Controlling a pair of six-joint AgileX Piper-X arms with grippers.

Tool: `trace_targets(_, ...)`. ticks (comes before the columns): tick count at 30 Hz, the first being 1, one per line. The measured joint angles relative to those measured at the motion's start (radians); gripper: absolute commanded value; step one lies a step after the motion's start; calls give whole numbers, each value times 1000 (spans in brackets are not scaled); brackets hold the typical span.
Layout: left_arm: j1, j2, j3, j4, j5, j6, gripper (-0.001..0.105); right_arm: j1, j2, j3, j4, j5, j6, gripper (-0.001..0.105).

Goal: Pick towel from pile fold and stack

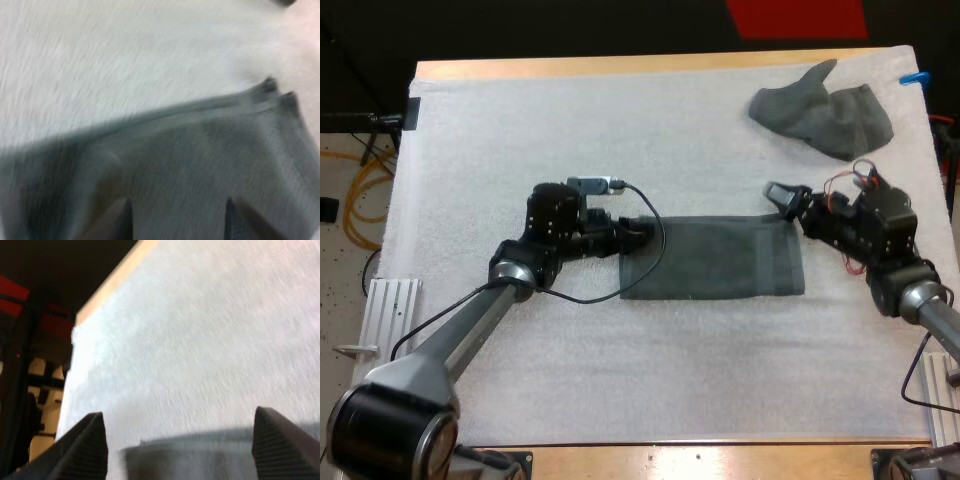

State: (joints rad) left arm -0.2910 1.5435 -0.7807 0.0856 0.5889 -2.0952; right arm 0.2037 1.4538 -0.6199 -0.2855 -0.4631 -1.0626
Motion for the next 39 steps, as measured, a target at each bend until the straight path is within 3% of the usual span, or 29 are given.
trace_targets(3, 0, -63, -18, 28, -11, 62, 45, 0, -16, -46, 65, 5, -56, 61)
trace_targets(7, 0, -193, -32, 125, -70, 182, 66, 0, -77, -120, 245, 60, -218, 61)
trace_targets(10, 0, -300, -33, 219, -138, 241, 70, 0, -141, -178, 400, 130, -342, 67)
trace_targets(13, 0, -398, -33, 325, -167, 255, 70, 0, -209, -226, 573, 179, -416, 75)
trace_targets(19, 0, -590, -33, 506, -168, 246, 70, 0, -307, -294, 912, 230, -484, 77)
trace_targets(24, 0, -713, -33, 642, -105, 212, 70, 0, -355, -298, 1098, 287, -493, 77)
trace_targets(31, 0, -745, -33, 670, -15, 174, 70, -24, -247, -298, 1096, 278, -501, 77)
trace_targets(39, 0, -745, -33, 670, 46, 145, 70, -155, 42, -298, 984, 37, -501, 77)
